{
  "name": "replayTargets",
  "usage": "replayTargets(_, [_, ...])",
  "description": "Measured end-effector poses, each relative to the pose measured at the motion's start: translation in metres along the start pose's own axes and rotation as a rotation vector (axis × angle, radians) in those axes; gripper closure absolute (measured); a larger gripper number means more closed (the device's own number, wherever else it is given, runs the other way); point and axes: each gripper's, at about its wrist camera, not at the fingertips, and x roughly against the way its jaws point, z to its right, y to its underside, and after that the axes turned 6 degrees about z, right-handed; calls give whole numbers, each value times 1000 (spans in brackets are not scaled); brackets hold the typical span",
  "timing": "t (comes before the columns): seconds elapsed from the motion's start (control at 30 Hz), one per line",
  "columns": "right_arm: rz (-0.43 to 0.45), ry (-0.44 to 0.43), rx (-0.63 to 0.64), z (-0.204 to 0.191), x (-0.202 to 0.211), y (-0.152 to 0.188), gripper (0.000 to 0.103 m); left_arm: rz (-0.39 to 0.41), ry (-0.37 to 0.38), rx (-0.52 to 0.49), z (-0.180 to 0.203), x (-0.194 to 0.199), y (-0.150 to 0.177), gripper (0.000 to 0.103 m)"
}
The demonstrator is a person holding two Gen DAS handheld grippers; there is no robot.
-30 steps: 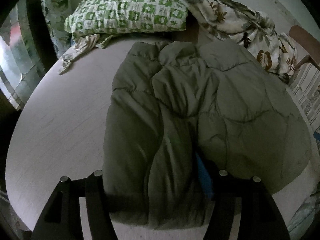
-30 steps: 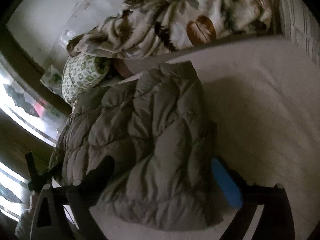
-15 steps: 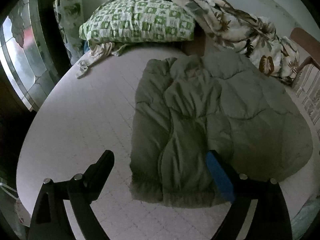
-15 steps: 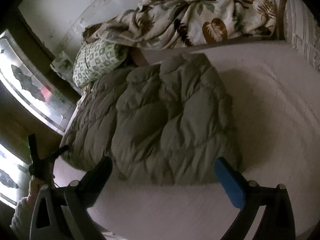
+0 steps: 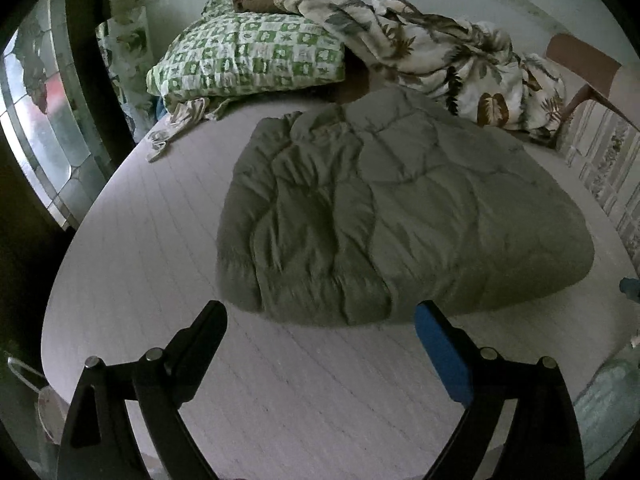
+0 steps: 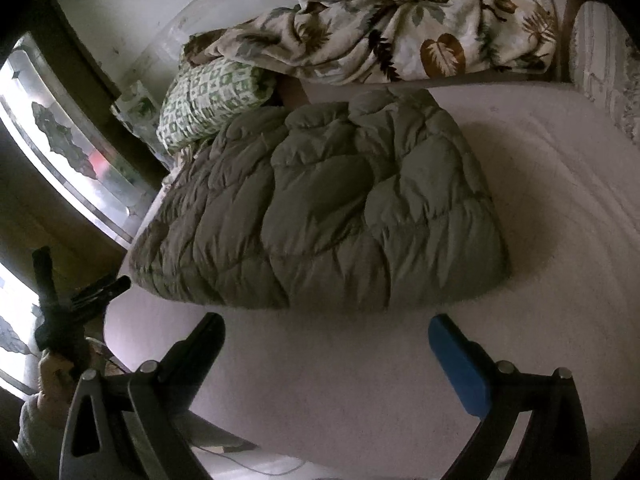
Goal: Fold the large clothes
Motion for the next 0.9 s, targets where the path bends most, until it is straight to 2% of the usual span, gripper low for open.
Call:
replayTargets(0.43, [61, 126, 37, -25, 37, 50, 0, 18, -52, -7, 16, 42, 48, 8])
replayTargets(0.7, [92, 158, 134, -54, 58, 80, 0, 57, -72, -1, 27, 73, 72, 8])
replayTargets(0.9, [124, 152, 138, -66, 74, 95, 0, 72, -69, -1, 32, 91, 82, 8])
